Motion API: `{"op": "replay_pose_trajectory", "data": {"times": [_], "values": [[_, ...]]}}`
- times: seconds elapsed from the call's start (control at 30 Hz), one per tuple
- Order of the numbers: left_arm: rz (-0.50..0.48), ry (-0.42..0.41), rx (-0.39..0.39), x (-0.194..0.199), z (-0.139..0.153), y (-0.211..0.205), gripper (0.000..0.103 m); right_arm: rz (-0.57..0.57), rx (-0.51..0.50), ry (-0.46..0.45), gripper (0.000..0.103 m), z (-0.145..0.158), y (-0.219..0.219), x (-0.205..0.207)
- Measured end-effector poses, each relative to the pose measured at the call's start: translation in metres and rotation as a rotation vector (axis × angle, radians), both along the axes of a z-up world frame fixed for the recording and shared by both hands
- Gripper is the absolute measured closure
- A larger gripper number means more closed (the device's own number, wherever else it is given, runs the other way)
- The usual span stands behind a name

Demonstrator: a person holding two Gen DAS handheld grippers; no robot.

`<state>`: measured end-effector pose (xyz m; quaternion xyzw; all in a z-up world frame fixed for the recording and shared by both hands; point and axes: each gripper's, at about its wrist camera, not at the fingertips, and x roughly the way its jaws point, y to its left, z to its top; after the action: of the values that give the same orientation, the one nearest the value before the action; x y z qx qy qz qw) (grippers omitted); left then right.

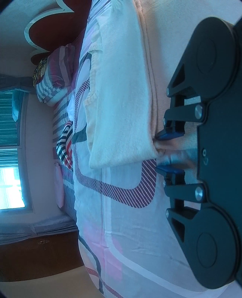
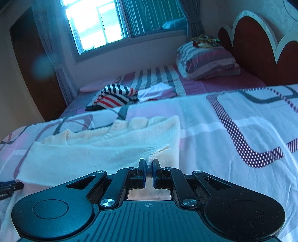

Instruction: Fold small clothes

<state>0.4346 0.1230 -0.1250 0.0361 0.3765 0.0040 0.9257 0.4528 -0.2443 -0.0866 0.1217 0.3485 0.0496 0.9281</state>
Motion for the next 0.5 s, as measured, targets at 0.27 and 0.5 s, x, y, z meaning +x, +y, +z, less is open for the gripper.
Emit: {"op": "replay_pose_trajectory", "data": {"times": [0.27, 0.5], "values": [[-0.005, 0.002, 0.015, 0.001, 0.0, -0.001, 0.072, -0.015, 0.016, 0.042, 0.097, -0.018, -0.004, -0.003], [-0.004, -0.14, 0.023, -0.022, 0.034, -0.001, 0.038, -0.09, 0.014, -0.041, 0.096, 0.005, -0.013, -0.017]]}}
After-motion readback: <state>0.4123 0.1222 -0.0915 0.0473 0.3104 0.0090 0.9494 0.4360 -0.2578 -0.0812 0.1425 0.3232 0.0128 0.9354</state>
